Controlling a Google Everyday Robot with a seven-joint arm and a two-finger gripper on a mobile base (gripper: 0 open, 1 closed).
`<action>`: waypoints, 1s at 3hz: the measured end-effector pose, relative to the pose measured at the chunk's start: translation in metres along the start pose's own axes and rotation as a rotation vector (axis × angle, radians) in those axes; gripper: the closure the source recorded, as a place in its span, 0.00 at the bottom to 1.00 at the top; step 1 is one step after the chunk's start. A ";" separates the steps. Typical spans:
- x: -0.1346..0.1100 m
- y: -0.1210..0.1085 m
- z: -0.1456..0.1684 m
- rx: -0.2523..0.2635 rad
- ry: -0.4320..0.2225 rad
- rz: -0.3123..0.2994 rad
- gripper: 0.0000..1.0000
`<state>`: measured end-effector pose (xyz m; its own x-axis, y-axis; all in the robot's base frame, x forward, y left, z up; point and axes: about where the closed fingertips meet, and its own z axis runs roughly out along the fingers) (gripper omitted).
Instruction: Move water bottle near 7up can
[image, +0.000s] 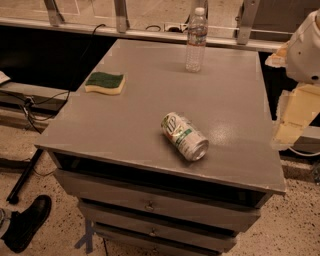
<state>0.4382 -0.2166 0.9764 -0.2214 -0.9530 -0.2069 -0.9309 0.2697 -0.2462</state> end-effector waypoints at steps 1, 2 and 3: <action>0.000 0.000 0.000 0.000 0.000 0.000 0.00; 0.007 -0.017 0.008 0.051 -0.044 0.030 0.00; 0.021 -0.077 0.028 0.165 -0.122 0.096 0.00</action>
Offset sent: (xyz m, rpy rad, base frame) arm 0.0654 -0.0416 -0.0226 0.1487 -0.1934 -0.1056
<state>0.5135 -0.2531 0.9644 -0.2608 -0.9005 -0.3479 -0.8448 0.3873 -0.3692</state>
